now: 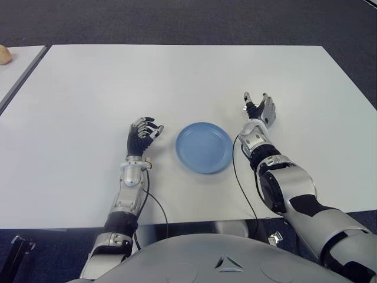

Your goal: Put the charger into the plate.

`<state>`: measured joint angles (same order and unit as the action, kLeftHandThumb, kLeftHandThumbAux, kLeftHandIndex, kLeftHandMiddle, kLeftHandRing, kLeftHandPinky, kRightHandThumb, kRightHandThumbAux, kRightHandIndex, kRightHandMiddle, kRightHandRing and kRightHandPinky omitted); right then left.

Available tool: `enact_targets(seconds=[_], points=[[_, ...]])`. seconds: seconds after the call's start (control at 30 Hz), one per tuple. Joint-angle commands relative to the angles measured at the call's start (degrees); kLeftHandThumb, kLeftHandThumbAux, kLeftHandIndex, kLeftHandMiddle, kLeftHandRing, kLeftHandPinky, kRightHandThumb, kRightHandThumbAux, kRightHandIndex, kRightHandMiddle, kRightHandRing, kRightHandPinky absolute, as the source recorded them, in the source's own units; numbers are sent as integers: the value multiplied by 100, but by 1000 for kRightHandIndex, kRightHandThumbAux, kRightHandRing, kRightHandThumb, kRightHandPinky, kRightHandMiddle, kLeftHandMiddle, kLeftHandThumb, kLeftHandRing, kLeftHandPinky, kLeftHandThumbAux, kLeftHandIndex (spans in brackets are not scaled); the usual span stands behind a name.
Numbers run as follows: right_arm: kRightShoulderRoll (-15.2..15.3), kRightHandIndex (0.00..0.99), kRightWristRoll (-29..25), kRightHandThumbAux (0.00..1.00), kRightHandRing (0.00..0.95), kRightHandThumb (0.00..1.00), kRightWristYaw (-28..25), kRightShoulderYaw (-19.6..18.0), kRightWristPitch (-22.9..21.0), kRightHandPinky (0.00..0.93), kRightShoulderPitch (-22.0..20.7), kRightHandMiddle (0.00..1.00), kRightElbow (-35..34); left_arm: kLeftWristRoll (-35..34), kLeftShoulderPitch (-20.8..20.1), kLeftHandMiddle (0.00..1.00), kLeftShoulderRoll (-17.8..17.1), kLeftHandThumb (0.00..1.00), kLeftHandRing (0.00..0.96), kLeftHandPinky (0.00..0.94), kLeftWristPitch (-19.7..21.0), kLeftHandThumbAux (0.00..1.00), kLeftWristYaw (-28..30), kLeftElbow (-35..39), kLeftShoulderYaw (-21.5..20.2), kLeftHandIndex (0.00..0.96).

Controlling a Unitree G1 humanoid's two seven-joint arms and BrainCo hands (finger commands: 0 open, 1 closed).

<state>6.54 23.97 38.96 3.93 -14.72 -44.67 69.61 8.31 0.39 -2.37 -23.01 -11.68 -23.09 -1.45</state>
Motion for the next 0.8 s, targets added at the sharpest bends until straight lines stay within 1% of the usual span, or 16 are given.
enact_targets(seconds=[0.03,0.2,0.23,0.4,0.57,0.8], points=[[68,0,-46,162,0,597,-531,145,-586,0,-116,0,113,-30,6,506,37,831,619,598,67,681,-14,-38,-22,385],[103,0,-66,156,0,590,-792,234,-989,0,-125,0,132,-14,-16,504,42,831,616,598,90,681,-34,-53,-23,386],[120,0,-76,154,0,587,-842,244,-1039,0,-46,0,112,-13,-20,503,46,831,615,597,96,681,-43,-57,-27,386],[234,0,-122,150,0,574,-1032,262,-1042,0,231,0,101,-12,-43,500,60,832,606,585,99,680,-80,-85,-51,389],[306,0,-144,150,0,564,-1234,302,-1092,0,371,0,169,-10,-67,497,65,832,602,581,58,680,-110,-123,-70,393],[329,0,-111,154,0,548,-1394,384,-1381,0,371,0,266,-3,-94,498,71,832,602,590,30,680,-158,-160,-85,391]])
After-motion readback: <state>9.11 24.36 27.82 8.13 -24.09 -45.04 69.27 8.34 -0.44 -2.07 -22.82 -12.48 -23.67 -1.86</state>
